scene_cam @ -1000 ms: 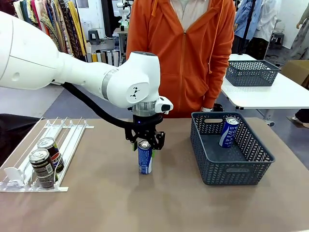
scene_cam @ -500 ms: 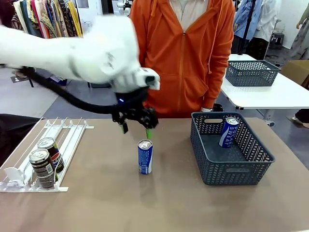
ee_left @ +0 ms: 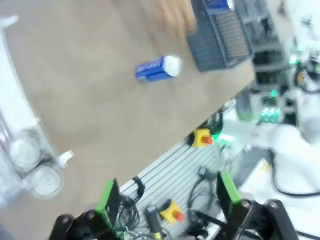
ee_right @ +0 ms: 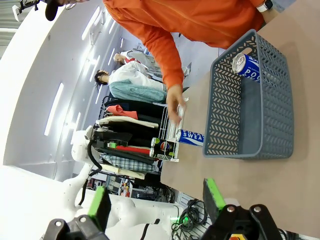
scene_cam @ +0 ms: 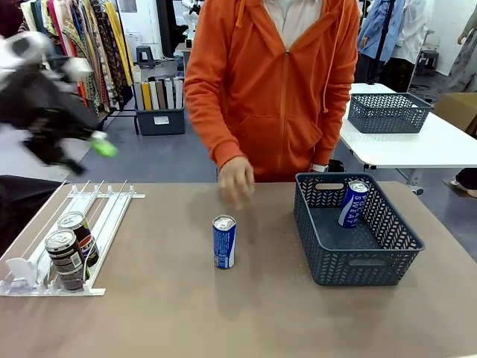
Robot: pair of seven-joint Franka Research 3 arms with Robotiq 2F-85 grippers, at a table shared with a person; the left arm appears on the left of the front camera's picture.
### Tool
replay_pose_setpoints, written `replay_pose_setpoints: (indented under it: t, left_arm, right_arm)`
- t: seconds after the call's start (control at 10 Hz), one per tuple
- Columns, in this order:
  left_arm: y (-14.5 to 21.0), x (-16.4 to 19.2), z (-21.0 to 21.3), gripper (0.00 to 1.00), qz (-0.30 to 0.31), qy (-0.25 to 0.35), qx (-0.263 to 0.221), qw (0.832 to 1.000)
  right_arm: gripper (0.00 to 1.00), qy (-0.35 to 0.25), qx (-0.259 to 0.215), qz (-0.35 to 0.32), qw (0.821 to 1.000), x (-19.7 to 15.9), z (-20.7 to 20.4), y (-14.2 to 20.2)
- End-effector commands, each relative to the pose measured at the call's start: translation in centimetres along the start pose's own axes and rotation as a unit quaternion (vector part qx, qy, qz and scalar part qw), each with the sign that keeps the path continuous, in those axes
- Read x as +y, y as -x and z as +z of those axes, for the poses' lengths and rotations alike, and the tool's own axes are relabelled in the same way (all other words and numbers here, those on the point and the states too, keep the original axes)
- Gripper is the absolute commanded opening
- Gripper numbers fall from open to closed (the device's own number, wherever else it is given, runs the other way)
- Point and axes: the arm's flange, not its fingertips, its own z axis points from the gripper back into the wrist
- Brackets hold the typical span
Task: Retrieve and store the cans from the dispenser.
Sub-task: Pick up the last remaining can from one row of the Automatic Can Dispenser and place it in the middle of the table, then pick up one can from the Automatic Can Dispenser and place it in the middle of the table.
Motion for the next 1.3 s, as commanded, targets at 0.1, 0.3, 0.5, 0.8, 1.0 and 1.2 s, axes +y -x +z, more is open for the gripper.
replay_pose_setpoints:
  t: [0.1,0.3,0.5,0.8,1.0,1.2]
  left_arm:
    - [3.3,12.3,5.8,1.00,0.092,0.153,-0.087,0.980]
    - [7.4,19.4,6.4,1.00,0.104,0.272,-0.162,0.943]
    - [8.8,21.1,5.2,1.00,0.132,0.261,-0.161,0.943]
    - [9.0,20.8,7.5,1.00,0.138,0.247,-0.177,0.943]
    - [9.0,20.8,7.5,1.00,0.138,0.247,-0.177,0.943]
    - [9.0,20.8,7.5,1.00,0.138,0.247,-0.177,0.943]
  right_arm:
    - [1.00,-0.010,-0.008,0.013,1.000,0.3,-0.1,-0.4]
    - [1.00,-0.010,-0.008,0.013,1.000,0.3,-0.1,-0.4]
    - [1.00,-0.010,-0.008,0.013,1.000,0.3,-0.1,-0.4]
    - [1.00,-0.010,-0.008,0.013,1.000,0.3,-0.1,-0.4]
    - [1.00,-0.010,-0.008,0.013,1.000,0.3,-0.1,-0.4]
    - [1.00,-0.010,-0.008,0.013,1.000,0.3,-0.1,-0.4]
